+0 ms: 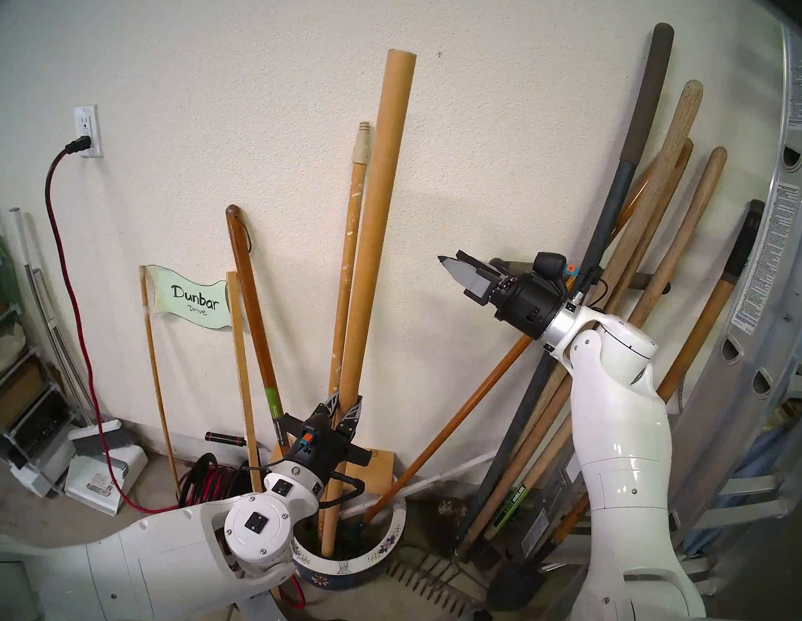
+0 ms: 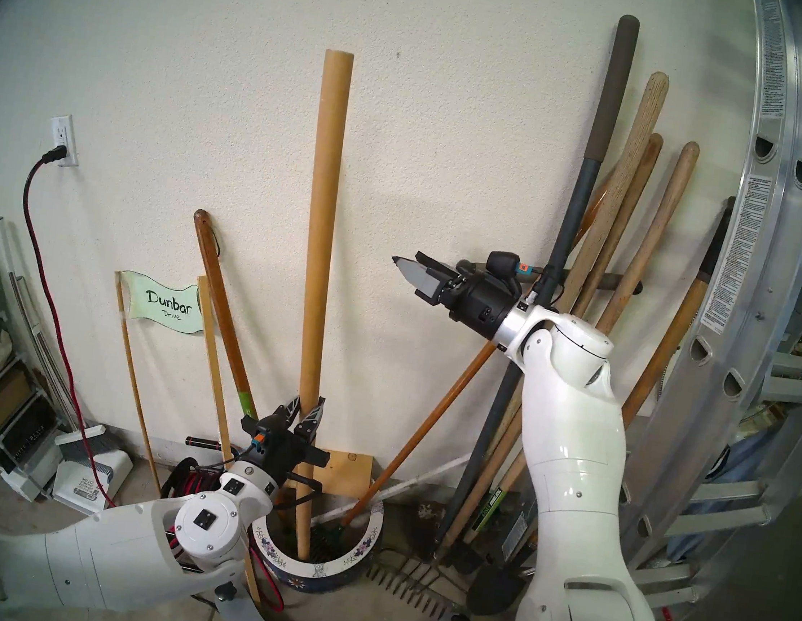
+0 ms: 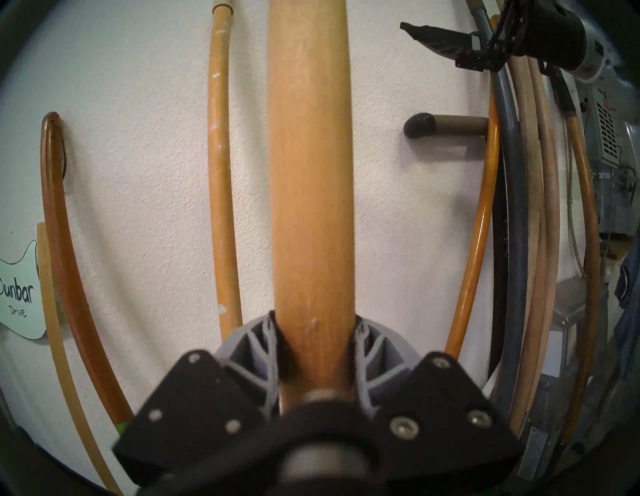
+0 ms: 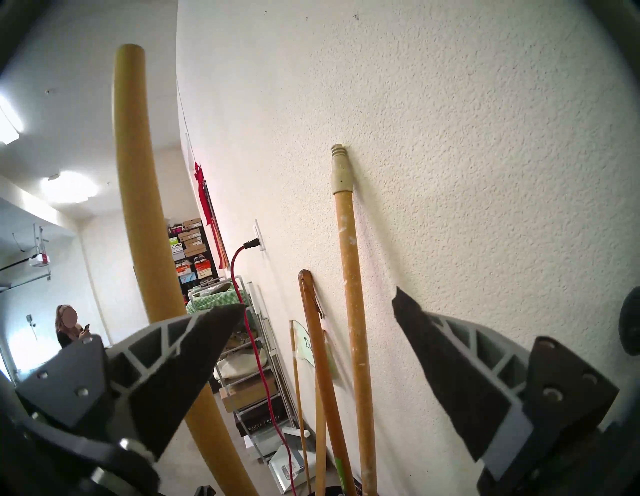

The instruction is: Put wooden sticks into the pot

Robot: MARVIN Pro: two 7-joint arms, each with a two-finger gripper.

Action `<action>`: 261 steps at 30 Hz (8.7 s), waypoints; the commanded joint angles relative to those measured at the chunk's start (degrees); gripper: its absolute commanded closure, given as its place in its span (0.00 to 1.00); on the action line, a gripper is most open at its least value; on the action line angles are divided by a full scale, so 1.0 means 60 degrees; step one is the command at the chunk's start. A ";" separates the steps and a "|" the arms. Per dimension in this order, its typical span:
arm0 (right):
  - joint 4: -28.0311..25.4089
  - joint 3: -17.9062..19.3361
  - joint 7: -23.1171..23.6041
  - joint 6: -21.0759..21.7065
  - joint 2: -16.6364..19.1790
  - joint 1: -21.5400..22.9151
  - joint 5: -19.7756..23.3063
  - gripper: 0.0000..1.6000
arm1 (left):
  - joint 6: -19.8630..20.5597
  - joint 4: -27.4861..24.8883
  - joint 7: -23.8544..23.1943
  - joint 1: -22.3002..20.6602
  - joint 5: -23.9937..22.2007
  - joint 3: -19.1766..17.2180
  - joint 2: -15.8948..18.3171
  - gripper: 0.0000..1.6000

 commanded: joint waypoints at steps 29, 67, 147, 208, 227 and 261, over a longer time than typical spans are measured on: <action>-0.0224 0.0662 0.0183 -0.0176 -0.0129 0.0063 0.0333 0.00 | 0.0558 0.2755 -0.2266 -0.1419 -0.1197 -0.0033 -0.1501 1.00; -0.0335 0.0807 0.0001 0.0061 -0.0064 0.0225 0.0076 0.00 | 0.1697 0.7643 -0.3842 -0.3389 -0.2219 -0.0007 -0.4261 1.00; -0.0329 0.0958 0.0160 0.0115 -0.0048 0.0205 0.0143 0.00 | -0.1431 1.0924 -0.4527 -0.3623 -0.2218 -0.0181 -0.5332 0.00; 0.0139 0.0828 0.0125 -0.0111 0.0321 -0.0694 -0.0628 0.00 | -0.4093 0.1043 -0.2637 0.0173 -0.0184 -0.0224 0.0348 0.00; 0.0075 0.0847 0.0006 -0.0470 0.0539 -0.1585 -0.1330 0.00 | -0.3506 -0.1522 -0.1520 0.2168 0.0205 -0.0244 0.2477 0.00; 0.0050 0.0708 -0.0748 -0.2005 0.0213 -0.2189 -0.2204 0.00 | 0.0608 -0.6469 0.3558 0.5362 0.1218 -0.1175 0.6428 0.00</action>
